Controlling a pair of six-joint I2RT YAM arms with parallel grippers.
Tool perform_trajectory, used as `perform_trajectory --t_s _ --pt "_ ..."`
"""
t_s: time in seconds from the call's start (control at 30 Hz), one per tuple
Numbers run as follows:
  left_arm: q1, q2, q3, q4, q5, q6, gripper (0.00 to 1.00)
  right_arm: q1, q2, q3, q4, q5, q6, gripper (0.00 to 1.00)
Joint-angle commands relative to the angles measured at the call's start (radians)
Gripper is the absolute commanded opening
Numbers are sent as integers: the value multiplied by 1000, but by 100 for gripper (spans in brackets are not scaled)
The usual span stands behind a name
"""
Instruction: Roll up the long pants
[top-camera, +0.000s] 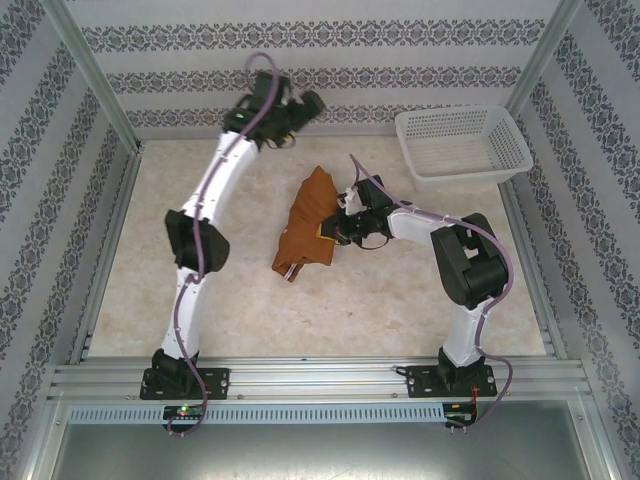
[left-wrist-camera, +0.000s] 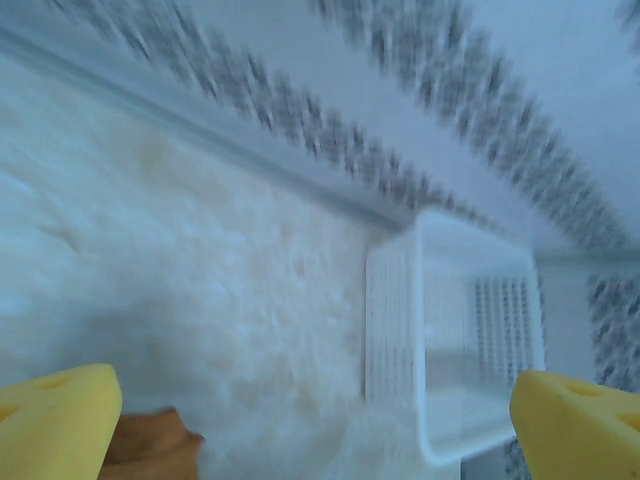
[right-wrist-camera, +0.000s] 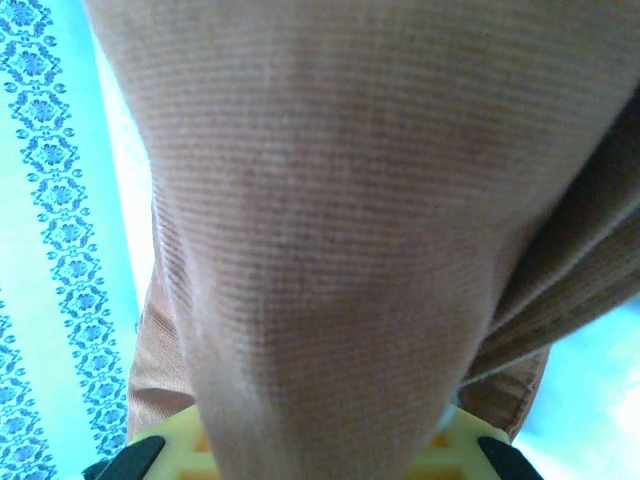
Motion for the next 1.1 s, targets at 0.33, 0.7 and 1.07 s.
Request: perform_trajectory --t_s 0.33,0.7,1.07 --pt "217 -530 -723 124 -60 82 100 -135 -47 208 117 -81 153 0" --pt "241 -662 -1004 179 -31 89 100 -303 12 525 175 -97 305 0" --pt "251 -679 -1068 139 -7 148 100 -567 63 581 287 11 423 0"
